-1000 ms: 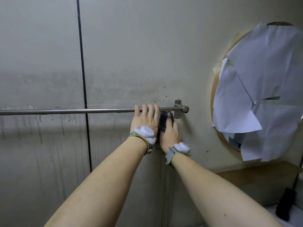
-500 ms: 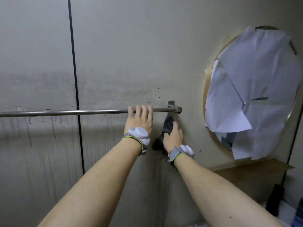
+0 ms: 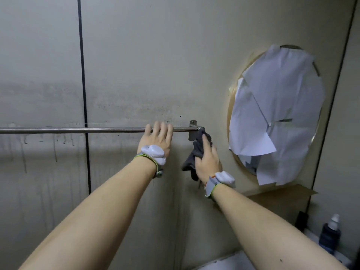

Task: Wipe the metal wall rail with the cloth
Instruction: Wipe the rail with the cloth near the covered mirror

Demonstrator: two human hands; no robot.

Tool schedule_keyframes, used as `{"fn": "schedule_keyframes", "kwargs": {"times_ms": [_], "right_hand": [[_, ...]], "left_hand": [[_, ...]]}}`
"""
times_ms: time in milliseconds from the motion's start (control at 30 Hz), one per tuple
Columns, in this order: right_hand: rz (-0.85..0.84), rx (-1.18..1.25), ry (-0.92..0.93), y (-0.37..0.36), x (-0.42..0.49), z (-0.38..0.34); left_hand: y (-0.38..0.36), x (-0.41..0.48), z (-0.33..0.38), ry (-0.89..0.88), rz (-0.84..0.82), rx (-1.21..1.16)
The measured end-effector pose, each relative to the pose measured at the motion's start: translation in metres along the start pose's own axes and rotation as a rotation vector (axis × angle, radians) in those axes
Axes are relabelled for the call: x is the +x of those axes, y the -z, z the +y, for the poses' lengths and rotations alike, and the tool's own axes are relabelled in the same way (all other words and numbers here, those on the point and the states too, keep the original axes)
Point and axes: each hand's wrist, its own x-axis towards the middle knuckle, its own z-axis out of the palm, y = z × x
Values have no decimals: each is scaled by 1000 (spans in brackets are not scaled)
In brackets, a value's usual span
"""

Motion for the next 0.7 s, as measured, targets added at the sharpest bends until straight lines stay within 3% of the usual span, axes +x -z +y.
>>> {"fn": "schedule_keyframes", "kwargs": {"times_ms": [167,300,367,533,700], "right_hand": [[237,77,-127,31,33,-13],[37,-63,-78,13,28,-34],[33,4,-88,-7,10,-35],[153,375,-508,-28,2,-13],[24,429,-544,-57,32,-58]], "left_hand": [[-5,-10,-32,89,5,50],[-9,-18,-35,125,-50,17],[-12,-20,-34,114,-41,17],[-13,-18,-40,105,-36,24],[-16,-16,-33,108,-30,20]]}}
